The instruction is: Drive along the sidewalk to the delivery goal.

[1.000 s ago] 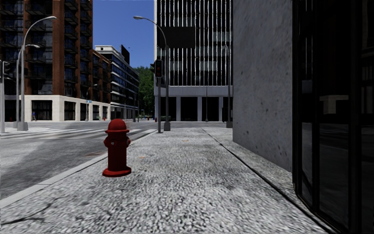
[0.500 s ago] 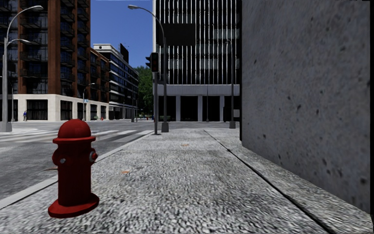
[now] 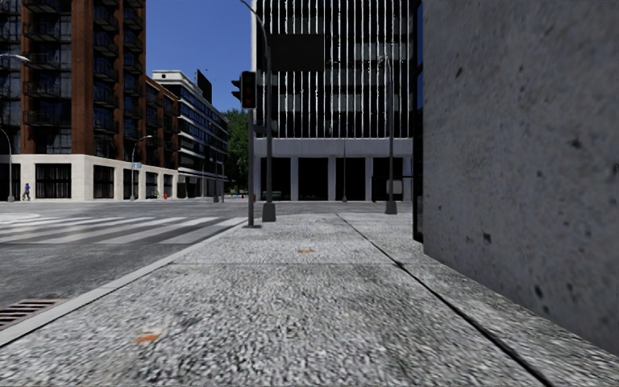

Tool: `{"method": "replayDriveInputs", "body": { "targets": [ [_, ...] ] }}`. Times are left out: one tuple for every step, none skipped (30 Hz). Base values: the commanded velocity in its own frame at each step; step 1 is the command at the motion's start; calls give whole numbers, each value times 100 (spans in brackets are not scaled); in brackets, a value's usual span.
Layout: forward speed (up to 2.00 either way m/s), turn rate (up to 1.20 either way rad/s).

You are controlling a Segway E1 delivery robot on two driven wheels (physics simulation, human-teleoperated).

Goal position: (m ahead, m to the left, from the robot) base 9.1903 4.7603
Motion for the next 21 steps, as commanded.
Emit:
{"method": "replayDriveInputs", "body": {
  "targets": [
    [200,0],
    [200,0],
    [200,0],
    [200,0],
    [200,0],
    [200,0],
    [200,0],
    [200,0],
    [200,0],
    [200,0],
    [200,0],
    [200,0],
    [200,0],
    [200,0],
    [200,0],
    [200,0],
    [200,0],
    [200,0],
    [200,0],
    [200,0],
    [200,0]
  ]
}}
